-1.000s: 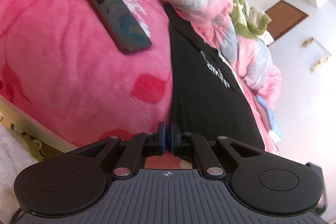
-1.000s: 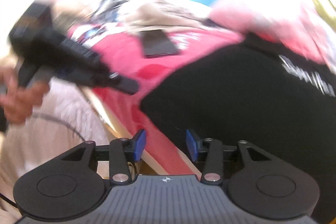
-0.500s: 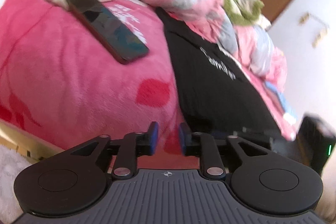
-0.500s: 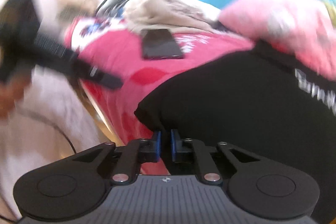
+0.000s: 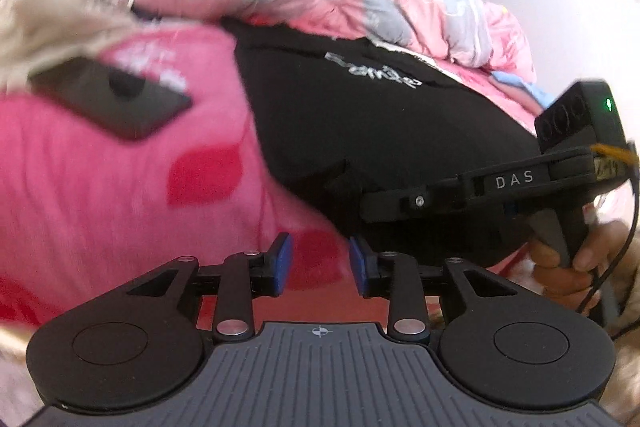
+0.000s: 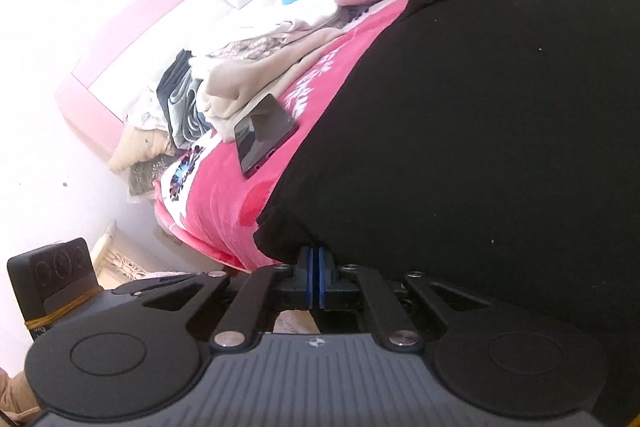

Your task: Fold clothes

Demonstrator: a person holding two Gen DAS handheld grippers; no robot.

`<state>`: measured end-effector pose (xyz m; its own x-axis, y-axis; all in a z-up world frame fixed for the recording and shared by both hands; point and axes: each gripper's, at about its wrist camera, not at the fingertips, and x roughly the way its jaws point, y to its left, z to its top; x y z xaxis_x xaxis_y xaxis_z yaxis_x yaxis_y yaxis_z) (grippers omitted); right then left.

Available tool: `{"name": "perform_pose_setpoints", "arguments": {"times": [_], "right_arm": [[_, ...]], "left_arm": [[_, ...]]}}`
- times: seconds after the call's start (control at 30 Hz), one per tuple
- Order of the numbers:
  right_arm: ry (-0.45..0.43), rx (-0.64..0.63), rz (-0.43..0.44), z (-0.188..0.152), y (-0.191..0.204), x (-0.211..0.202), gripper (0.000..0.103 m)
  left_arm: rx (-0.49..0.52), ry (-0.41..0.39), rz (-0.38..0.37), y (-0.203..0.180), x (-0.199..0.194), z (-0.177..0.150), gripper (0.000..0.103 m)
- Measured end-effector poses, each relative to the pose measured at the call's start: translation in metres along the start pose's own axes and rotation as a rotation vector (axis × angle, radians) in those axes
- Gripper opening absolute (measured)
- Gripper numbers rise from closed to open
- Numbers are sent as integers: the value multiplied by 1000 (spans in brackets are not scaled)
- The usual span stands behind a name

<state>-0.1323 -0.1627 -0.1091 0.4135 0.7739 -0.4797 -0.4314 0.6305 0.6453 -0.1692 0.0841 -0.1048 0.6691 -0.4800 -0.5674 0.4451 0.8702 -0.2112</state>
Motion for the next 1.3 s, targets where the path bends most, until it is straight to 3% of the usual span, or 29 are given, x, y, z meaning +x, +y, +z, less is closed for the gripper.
{"name": "perform_pose_setpoints", "arguments": {"times": [0.27, 0.6, 0.7, 0.77, 0.93, 1.1, 1.3], "right_arm": [[6, -2, 13, 1, -3, 2, 1], [-5, -19, 12, -2, -1, -1, 1], [-8, -23, 6, -2, 1, -1, 2], [-10, -26, 1, -3, 2, -1, 3], [-27, -56, -36, -5, 12, -12, 5], [-81, -97, -100, -9, 20, -42, 7], [-89, -100, -152, -18, 20, -55, 7]], "left_arm": [[101, -50, -26, -6, -5, 13, 31], [-21, -27, -100, 4, 9, 19, 26], [-140, -17, -140, 17, 12, 19, 10], [-227, -8, -171, 25, 12, 19, 5], [-448, 42, -231, 42, -1, 11, 3], [-608, 73, -273, 51, -25, 0, 2], [-656, 204, -135, 60, -4, -18, 2]]}}
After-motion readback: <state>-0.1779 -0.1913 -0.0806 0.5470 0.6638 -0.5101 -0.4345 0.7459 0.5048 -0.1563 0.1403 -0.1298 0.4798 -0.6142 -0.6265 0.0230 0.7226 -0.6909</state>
